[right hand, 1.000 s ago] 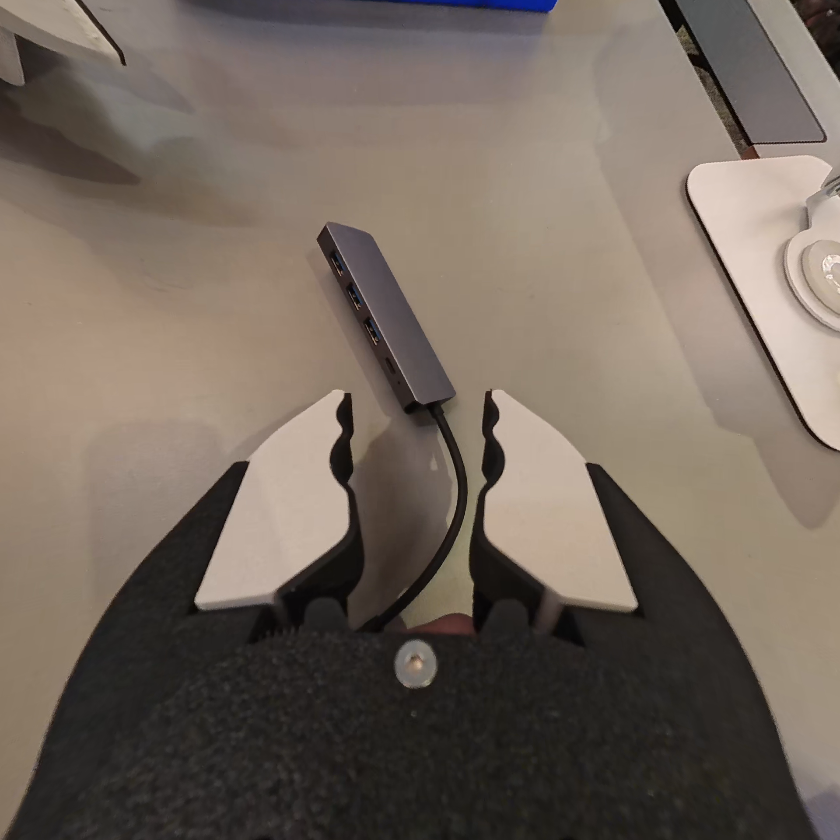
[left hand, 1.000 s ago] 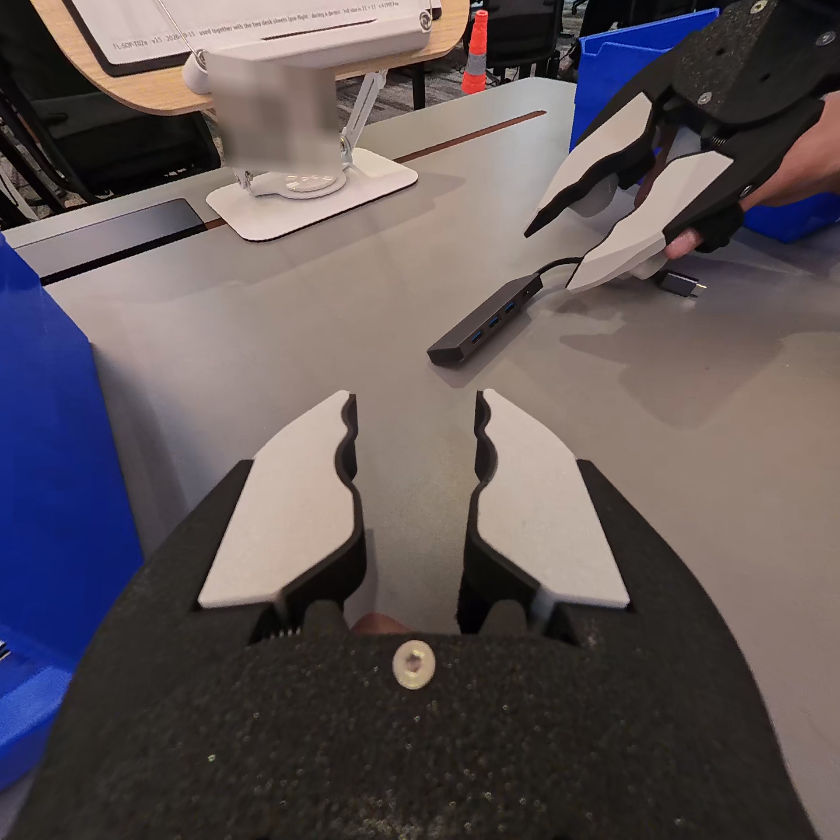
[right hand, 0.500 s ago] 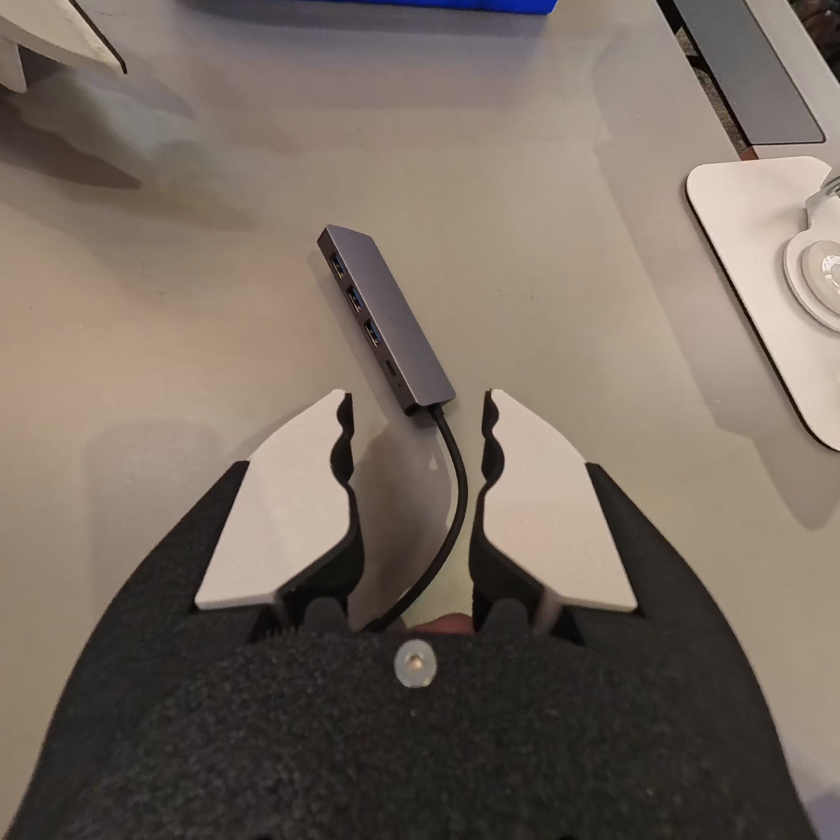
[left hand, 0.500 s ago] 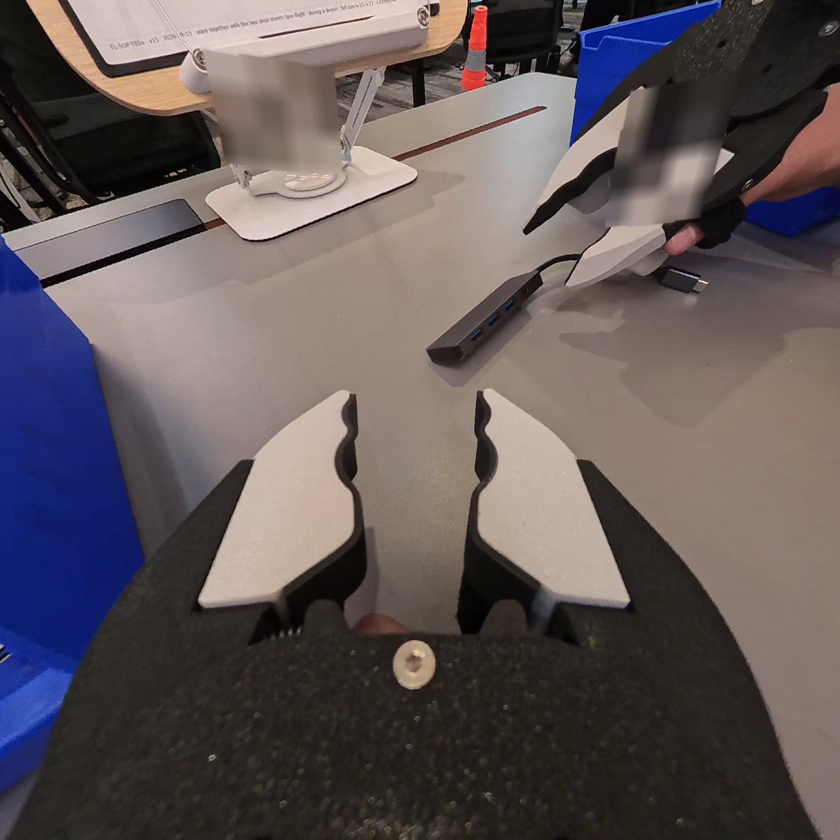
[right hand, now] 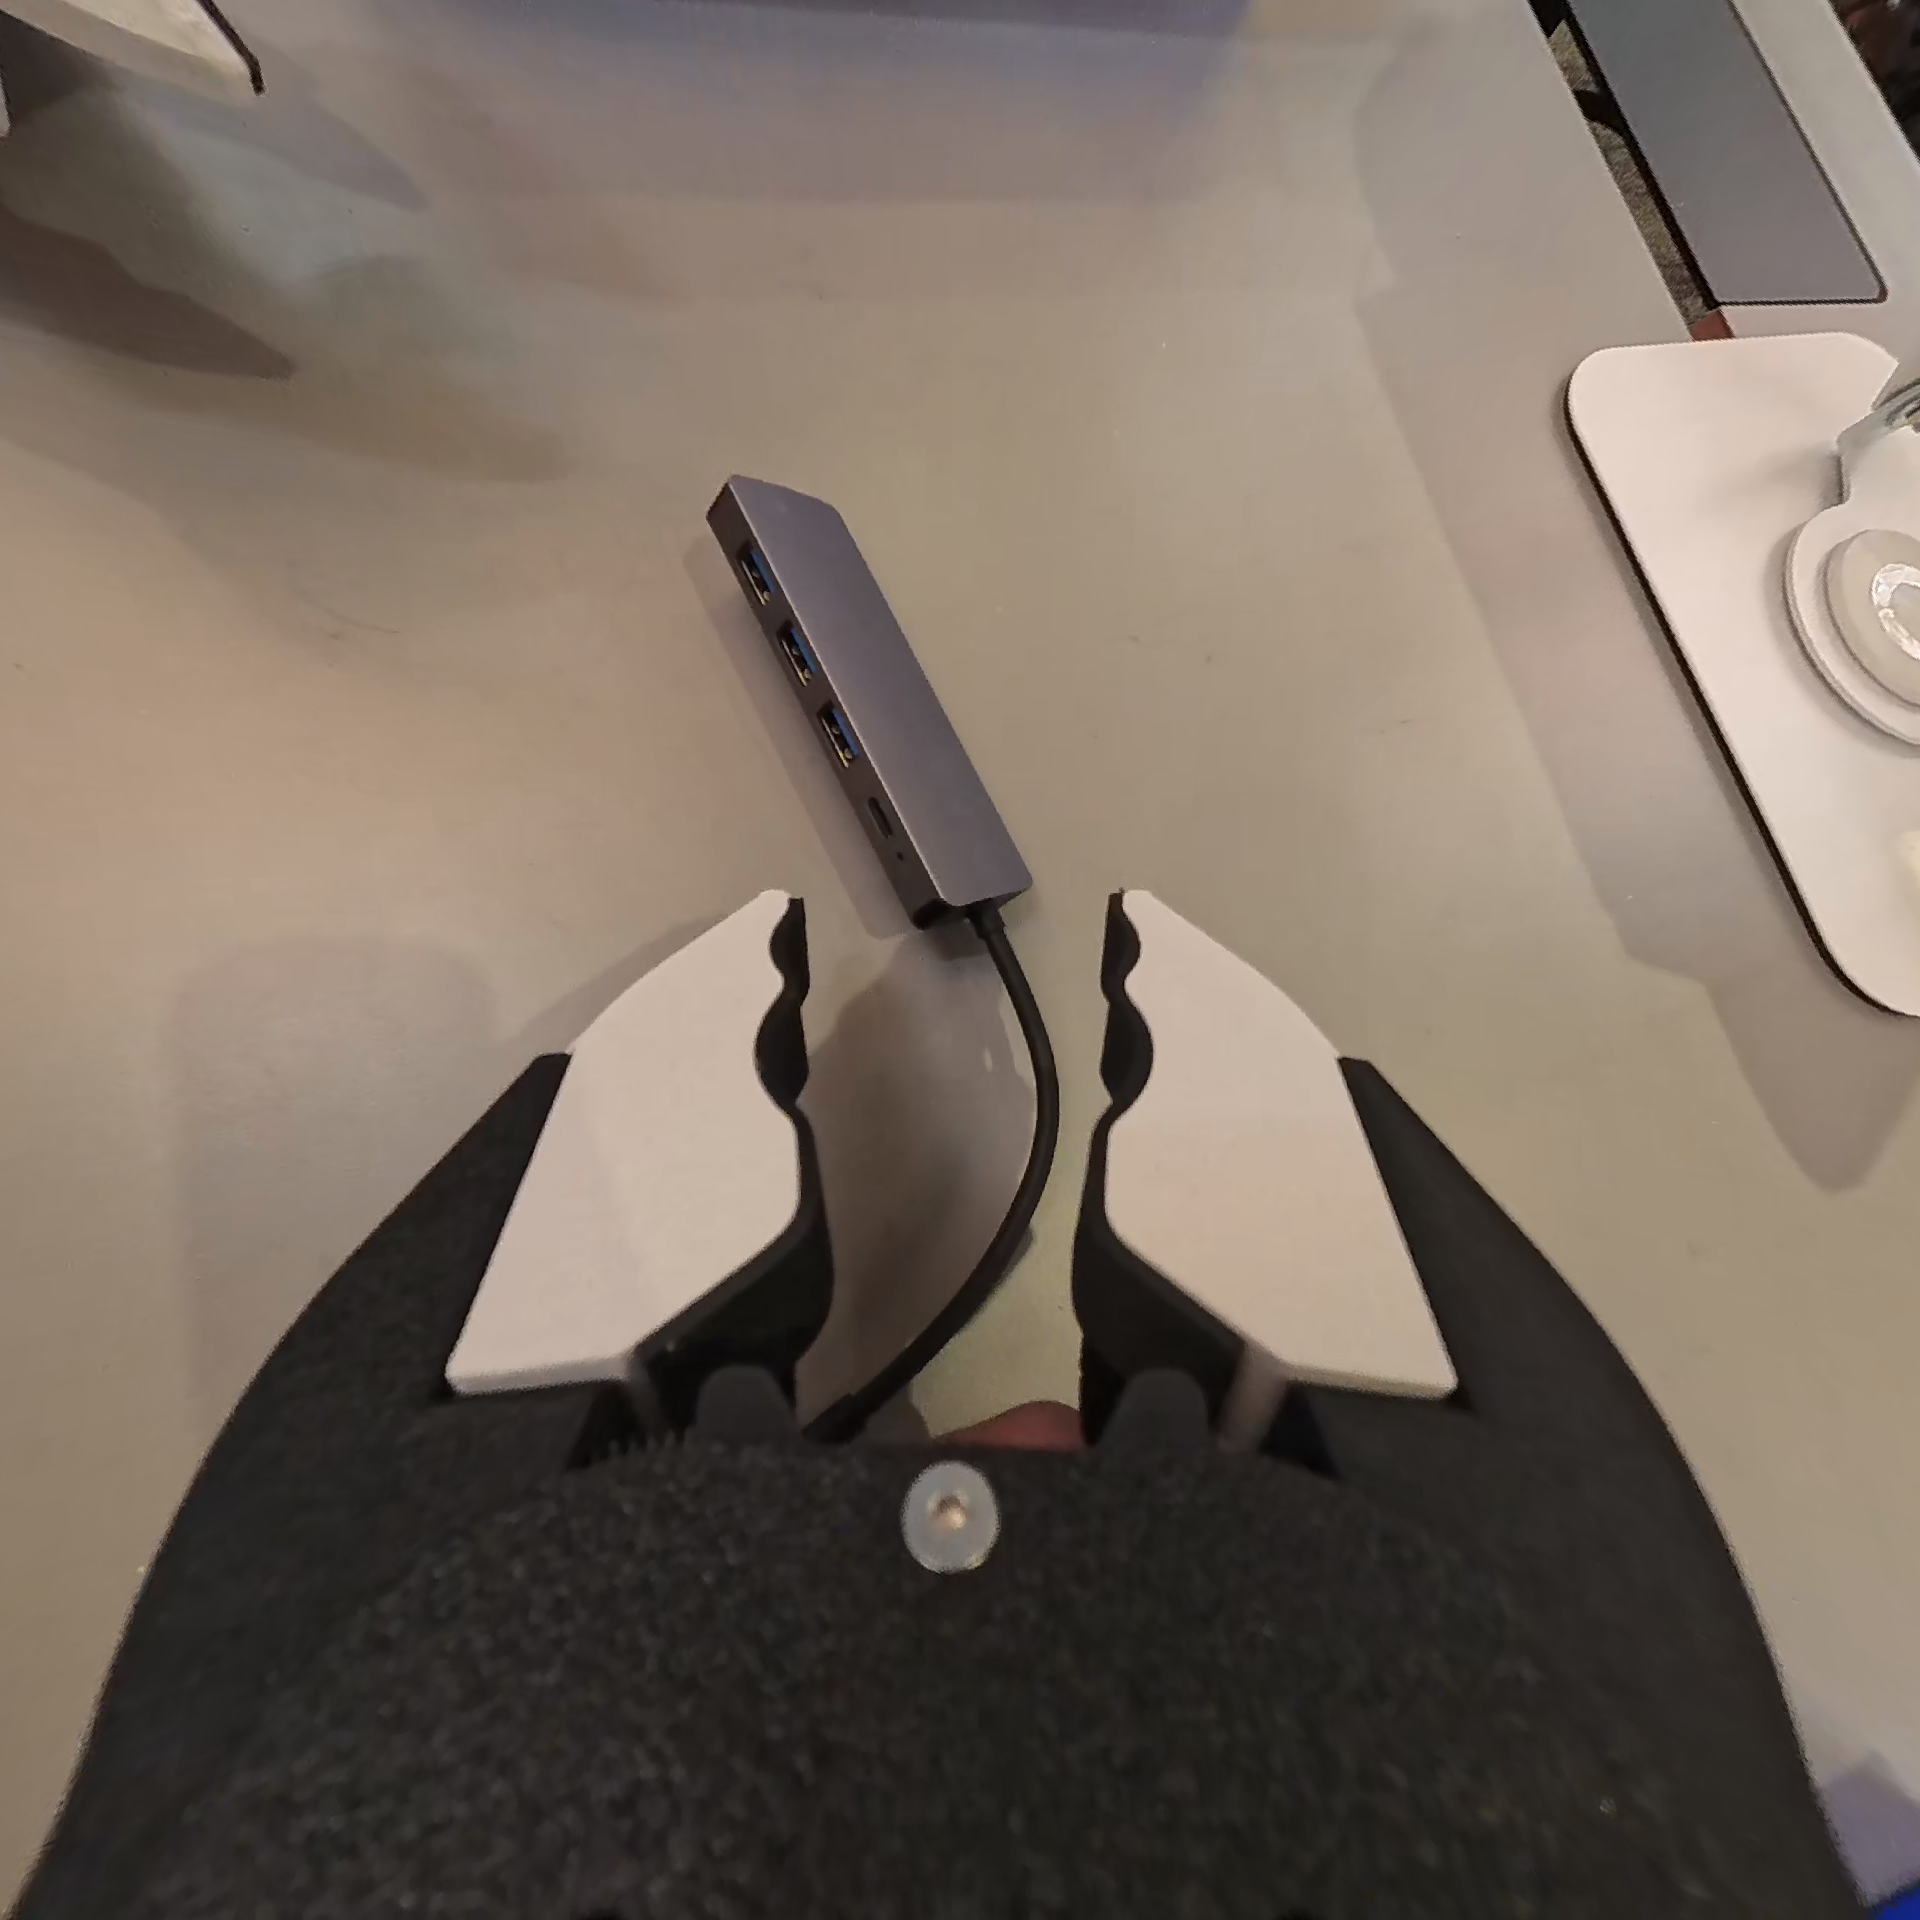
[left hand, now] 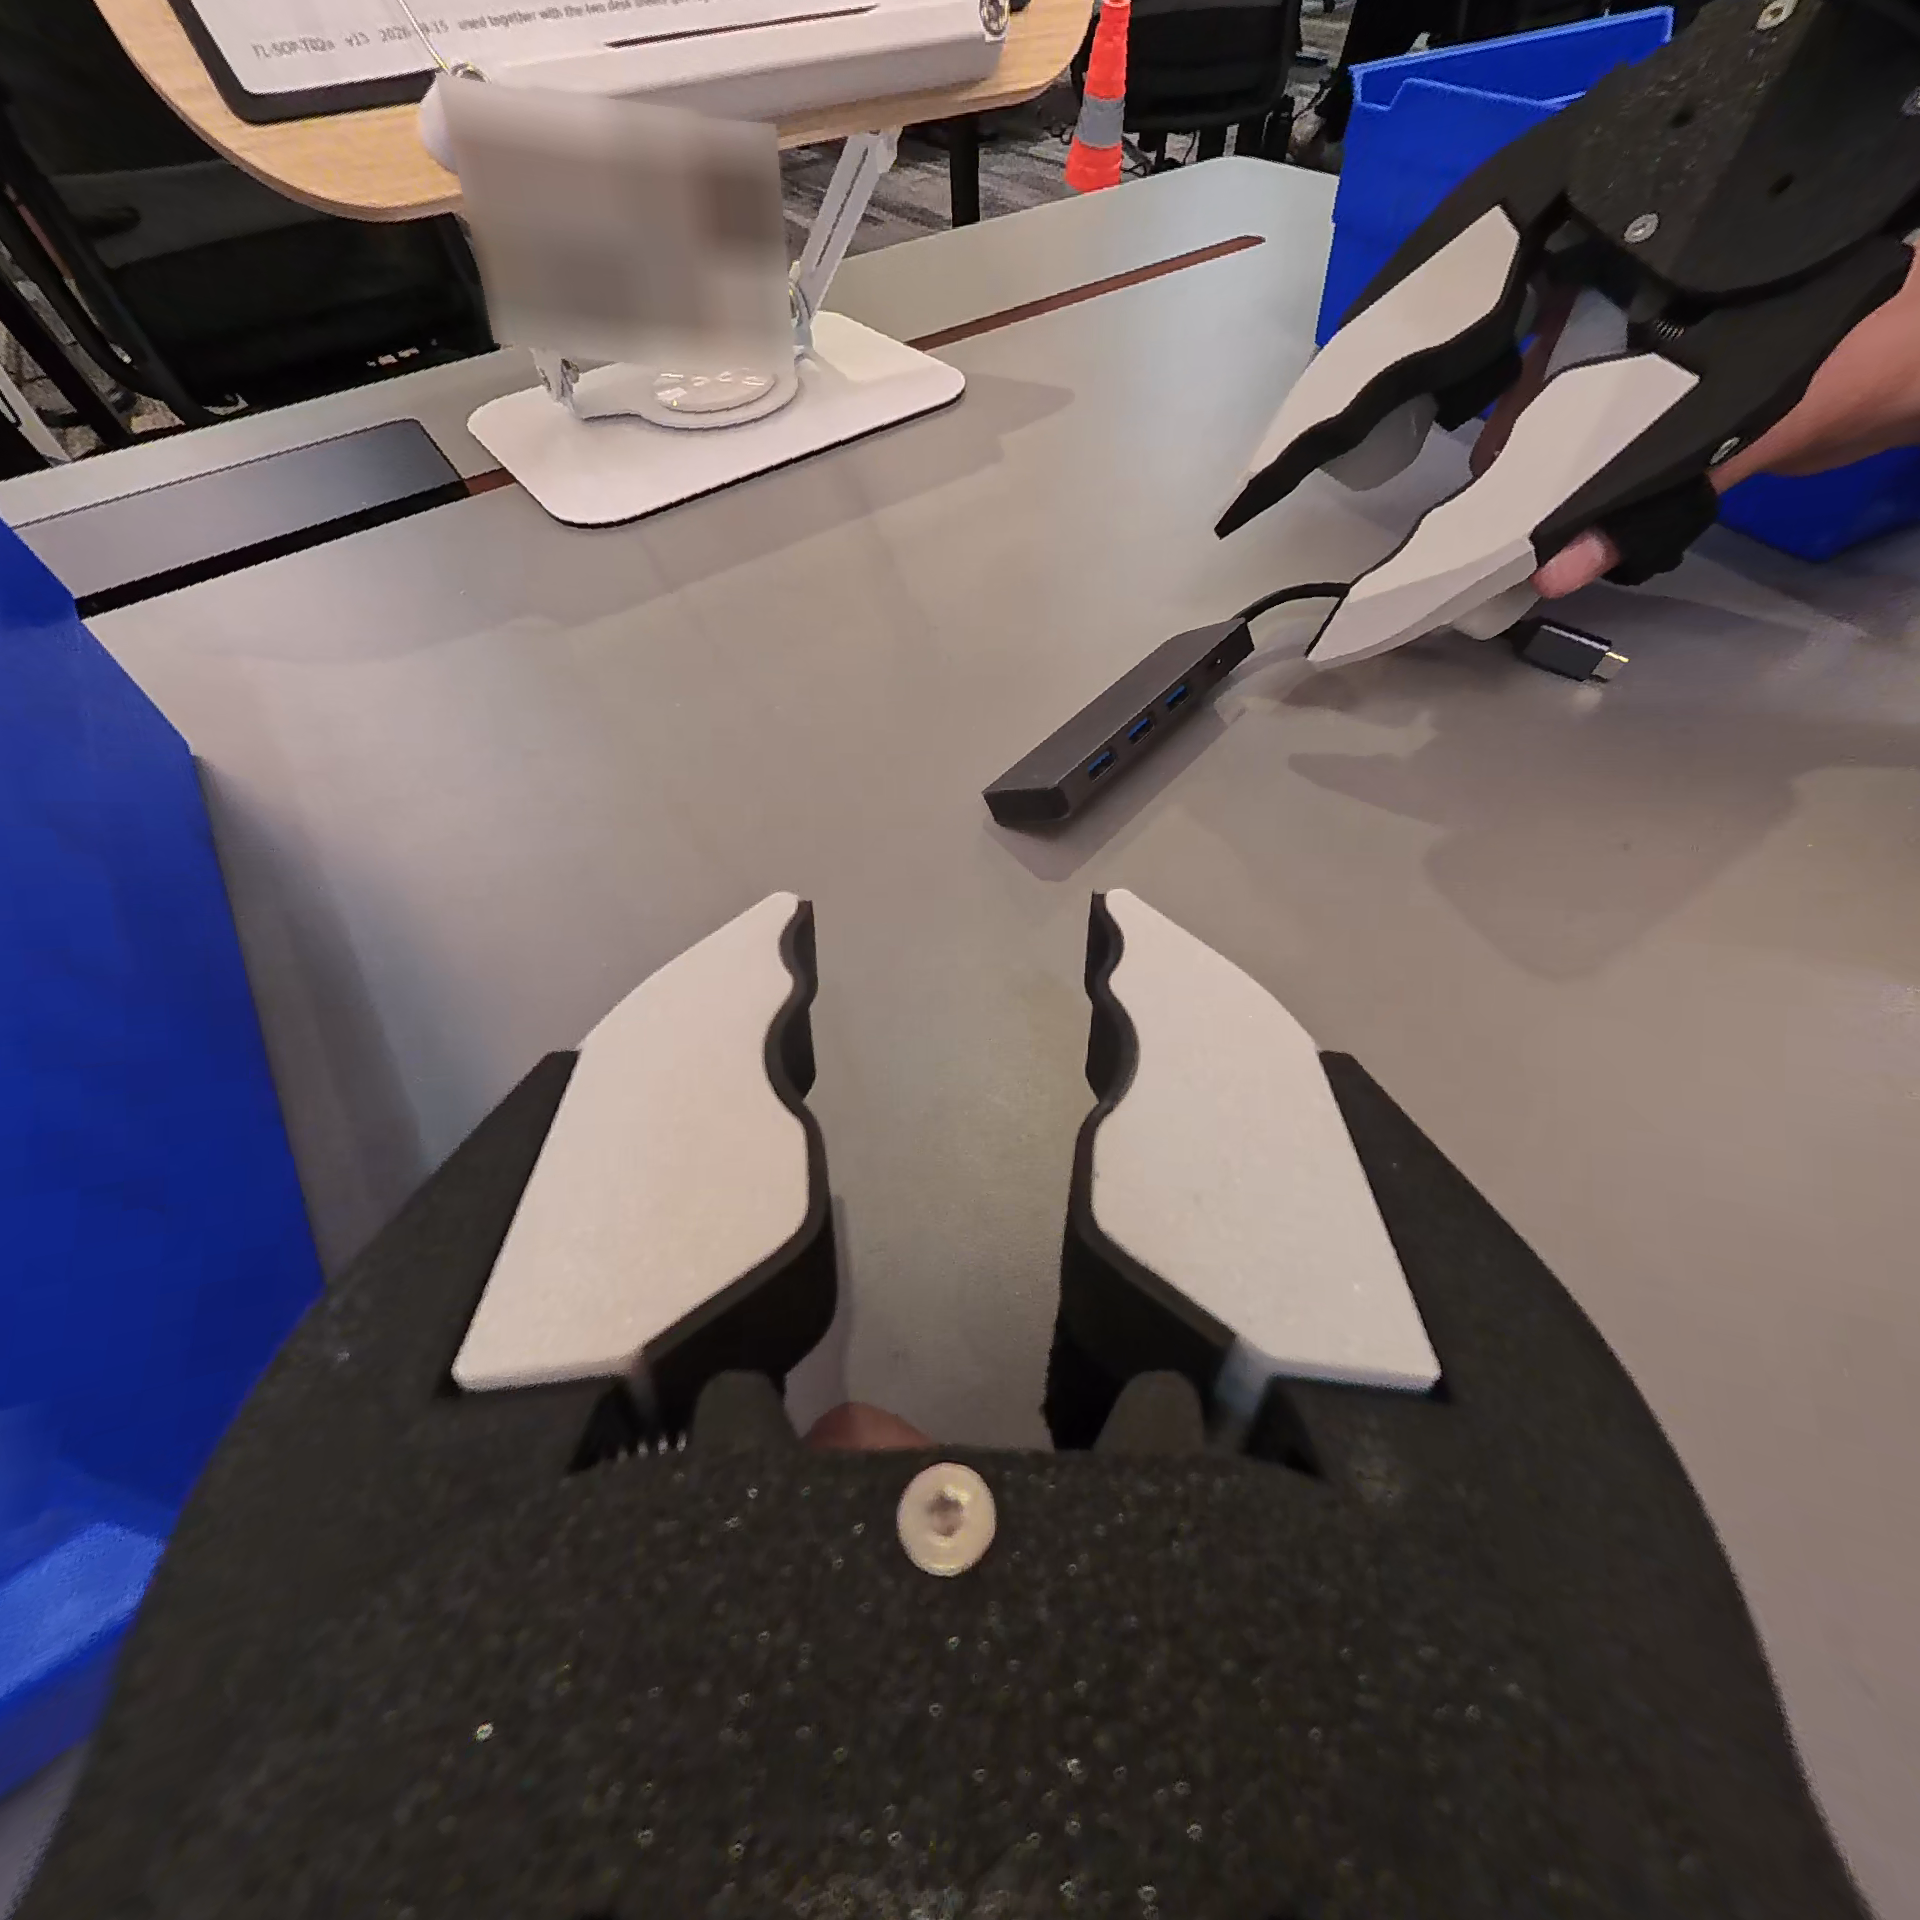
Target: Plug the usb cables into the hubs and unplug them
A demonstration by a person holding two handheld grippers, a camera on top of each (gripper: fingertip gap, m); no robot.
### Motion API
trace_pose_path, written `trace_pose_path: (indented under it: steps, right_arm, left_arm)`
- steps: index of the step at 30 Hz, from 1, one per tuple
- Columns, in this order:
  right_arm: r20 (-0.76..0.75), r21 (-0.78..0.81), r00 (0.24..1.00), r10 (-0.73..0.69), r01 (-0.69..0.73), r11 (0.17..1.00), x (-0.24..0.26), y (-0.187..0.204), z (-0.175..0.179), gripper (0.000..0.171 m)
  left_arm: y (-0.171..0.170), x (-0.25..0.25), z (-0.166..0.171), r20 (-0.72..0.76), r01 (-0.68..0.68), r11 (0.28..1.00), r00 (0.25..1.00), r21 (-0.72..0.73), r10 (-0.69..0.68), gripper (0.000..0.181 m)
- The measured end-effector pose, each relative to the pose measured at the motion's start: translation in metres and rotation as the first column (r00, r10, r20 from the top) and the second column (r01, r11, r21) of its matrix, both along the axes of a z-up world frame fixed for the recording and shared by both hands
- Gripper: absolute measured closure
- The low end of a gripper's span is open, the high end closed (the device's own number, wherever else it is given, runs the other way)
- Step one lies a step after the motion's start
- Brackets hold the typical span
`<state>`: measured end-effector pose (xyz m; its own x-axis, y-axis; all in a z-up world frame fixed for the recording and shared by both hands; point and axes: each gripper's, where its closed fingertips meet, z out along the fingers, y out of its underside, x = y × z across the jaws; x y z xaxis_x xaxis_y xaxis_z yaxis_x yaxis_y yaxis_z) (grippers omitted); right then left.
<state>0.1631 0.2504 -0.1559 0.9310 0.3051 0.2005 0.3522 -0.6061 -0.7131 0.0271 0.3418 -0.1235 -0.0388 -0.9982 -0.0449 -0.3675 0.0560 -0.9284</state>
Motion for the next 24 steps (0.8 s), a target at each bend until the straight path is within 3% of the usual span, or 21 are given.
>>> trace_pose_path:
  steps: [11,14,17,19,22,24]
  right_arm:
    - [0.004,-0.011,1.0,0.008,-0.008,1.0,-0.002,0.0,-0.002,0.117]
    - [0.0,-0.007,1.0,0.007,-0.007,1.0,-0.002,0.0,-0.001,0.117]
    - [-0.005,-0.004,1.0,0.003,-0.003,1.0,-0.001,-0.001,-0.001,0.117]
    - [-0.005,-0.001,1.0,0.002,-0.003,1.0,0.0,-0.001,0.0,0.117]
    - [-0.009,0.002,1.0,0.002,-0.002,1.0,0.0,-0.001,0.001,0.117]
    - [-0.008,0.0,1.0,0.005,-0.005,1.0,-0.001,-0.001,0.001,0.117]
  left_arm:
    - [0.001,-0.001,0.001,0.003,-0.005,1.0,1.0,-0.001,0.005,0.132]
    - [0.003,-0.009,0.028,0.051,-0.019,1.0,0.999,0.005,0.019,0.134]
    - [0.05,-0.035,0.091,0.181,-0.221,0.965,0.964,0.142,0.194,0.135]
    - [0.09,-0.056,0.112,0.209,-0.355,0.925,0.923,0.136,0.323,0.136]
    - [0.148,-0.077,0.087,0.094,-0.481,0.875,0.875,0.053,0.475,0.129]
    - [0.165,-0.083,0.062,0.017,-0.498,0.867,0.867,-0.036,0.498,0.128]
